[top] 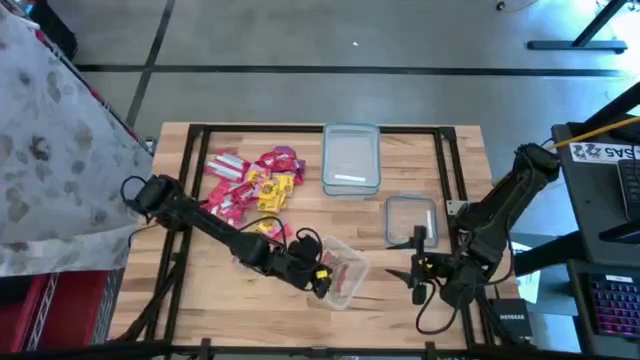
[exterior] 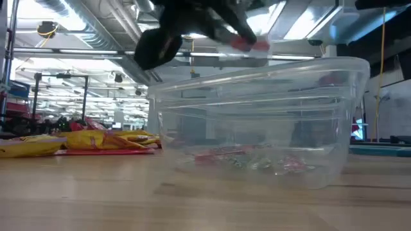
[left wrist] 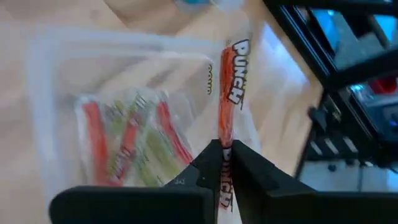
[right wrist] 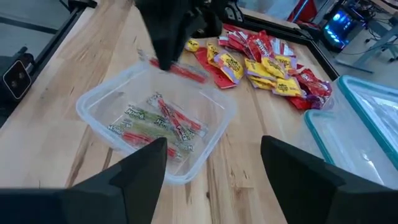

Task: Sort candy
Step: Put the red candy into the square transparent food container, then put the blue candy into the square transparent food container, then adjust the candies in the table

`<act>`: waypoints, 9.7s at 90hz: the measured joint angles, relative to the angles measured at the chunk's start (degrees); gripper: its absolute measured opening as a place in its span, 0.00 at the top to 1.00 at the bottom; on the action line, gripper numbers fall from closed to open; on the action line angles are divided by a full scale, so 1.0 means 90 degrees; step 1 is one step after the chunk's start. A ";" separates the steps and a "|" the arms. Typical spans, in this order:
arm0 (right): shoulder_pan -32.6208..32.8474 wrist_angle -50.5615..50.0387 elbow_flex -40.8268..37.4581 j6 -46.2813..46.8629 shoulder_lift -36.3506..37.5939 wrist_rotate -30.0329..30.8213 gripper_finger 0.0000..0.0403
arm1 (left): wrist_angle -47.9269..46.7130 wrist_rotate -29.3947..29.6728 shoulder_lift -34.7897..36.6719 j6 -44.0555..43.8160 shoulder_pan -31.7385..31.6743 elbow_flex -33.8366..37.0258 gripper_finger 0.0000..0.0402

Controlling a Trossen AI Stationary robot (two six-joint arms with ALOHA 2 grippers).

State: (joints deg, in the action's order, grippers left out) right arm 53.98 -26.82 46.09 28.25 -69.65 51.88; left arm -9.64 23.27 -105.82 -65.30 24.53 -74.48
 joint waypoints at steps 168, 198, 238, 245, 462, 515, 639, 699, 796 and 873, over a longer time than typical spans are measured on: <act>0.0000 -0.0015 0.0000 -0.0001 0.0002 0.0015 0.38 | -0.4922 -0.1332 0.1122 -0.1039 -0.2489 0.2936 0.77; 0.0000 -0.0016 0.0000 0.0033 0.0002 0.0002 0.38 | -0.4091 -0.1942 0.1127 -0.0482 -0.2436 0.2931 0.80; 0.0000 -0.0021 0.0000 0.0073 0.0002 -0.0049 0.38 | -0.3630 -0.2571 0.1156 -0.0348 -0.1379 0.2538 1.00; 0.0000 -0.0021 0.0000 0.0070 0.0002 -0.0049 0.38 | -0.4248 -0.2142 0.1280 -0.0526 -0.1129 0.2300 1.00; -0.0051 0.0025 0.0000 0.0070 0.0002 -0.0002 0.38 | -0.4586 -0.1568 0.1853 -0.2296 -0.0856 0.3326 0.65; -0.0053 0.0023 0.0000 0.0070 0.0002 0.0010 0.38 | -0.4686 -0.1723 0.1928 -0.2169 -0.0864 0.3184 0.65; -0.0046 0.0016 -0.0002 0.0163 0.0002 0.0002 0.38 | -0.6399 -0.2630 0.2876 -0.2858 -0.0028 0.1804 1.00; -0.0041 -0.0016 -0.0002 0.0160 0.0002 0.0238 0.38 | -0.0665 0.0752 0.1685 0.4053 0.0171 0.0775 1.00; -0.0221 0.0023 -0.0002 0.0163 0.0002 0.0284 0.38 | -0.0589 -0.2401 0.0722 -0.0032 -0.0663 0.0775 0.75; -0.0223 -0.0006 -0.0002 0.0163 0.0002 0.0287 0.38 | -0.4809 -0.1019 0.1970 0.0277 -0.3587 0.3170 0.75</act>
State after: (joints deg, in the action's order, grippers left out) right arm 51.96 -26.87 46.06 29.71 -69.63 54.46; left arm -52.92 14.10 -88.09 -62.80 -7.75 -45.95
